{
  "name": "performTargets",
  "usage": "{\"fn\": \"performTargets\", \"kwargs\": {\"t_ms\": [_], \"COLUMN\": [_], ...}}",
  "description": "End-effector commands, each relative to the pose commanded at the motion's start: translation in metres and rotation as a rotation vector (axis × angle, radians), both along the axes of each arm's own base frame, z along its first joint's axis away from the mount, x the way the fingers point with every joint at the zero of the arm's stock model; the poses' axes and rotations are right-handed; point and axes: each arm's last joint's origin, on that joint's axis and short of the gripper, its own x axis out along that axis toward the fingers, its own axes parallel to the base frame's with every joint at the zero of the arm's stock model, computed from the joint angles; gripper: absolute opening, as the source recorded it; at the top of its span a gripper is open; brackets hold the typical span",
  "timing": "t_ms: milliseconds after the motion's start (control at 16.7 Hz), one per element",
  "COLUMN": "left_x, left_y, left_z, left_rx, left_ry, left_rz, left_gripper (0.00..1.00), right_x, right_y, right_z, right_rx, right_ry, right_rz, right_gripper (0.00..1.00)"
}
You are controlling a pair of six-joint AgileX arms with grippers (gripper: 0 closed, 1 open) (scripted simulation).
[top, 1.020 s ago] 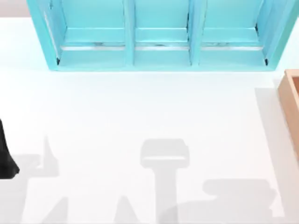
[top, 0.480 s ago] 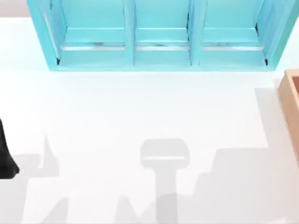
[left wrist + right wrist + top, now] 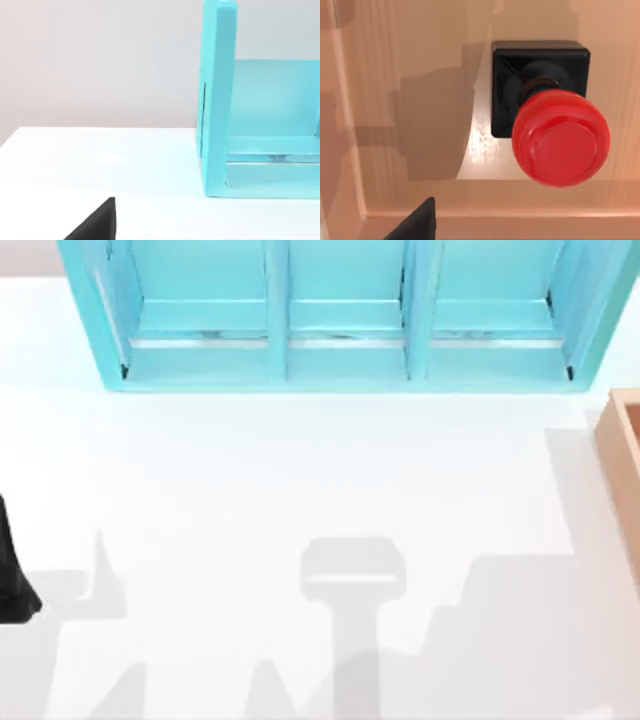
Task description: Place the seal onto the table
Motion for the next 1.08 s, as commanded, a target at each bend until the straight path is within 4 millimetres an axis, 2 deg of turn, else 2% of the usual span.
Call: {"fn": "performTargets", "kwargs": {"t_ms": [120, 480, 600, 840, 1080], "left_x": [0.000, 0.000, 0.000, 0.000, 0.000], "left_y": [0.000, 0.000, 0.000, 0.000, 0.000], "left_z": [0.000, 0.000, 0.000, 0.000, 0.000], "left_rx": [0.000, 0.000, 0.000, 0.000, 0.000], "left_ry": [0.000, 0.000, 0.000, 0.000, 0.000], "left_rz": [0.000, 0.000, 0.000, 0.000, 0.000], "left_gripper": [1.00, 1.00, 1.00, 1.00, 1.00], "right_x": [0.001, 0.002, 0.000, 0.000, 0.000], "right_y": [-0.001, -0.001, -0.001, -0.001, -0.001], "right_z": [-0.016, -0.084, -0.095, -0.095, -0.095], "right_rx": [0.002, -0.003, 0.000, 0.000, 0.000], "right_ry": [0.006, -0.008, -0.001, 0.000, 0.000], "right_rz": [-0.002, -0.001, -0.002, -0.002, -0.002], "right_gripper": [1.00, 1.00, 1.00, 1.00, 0.70]}}
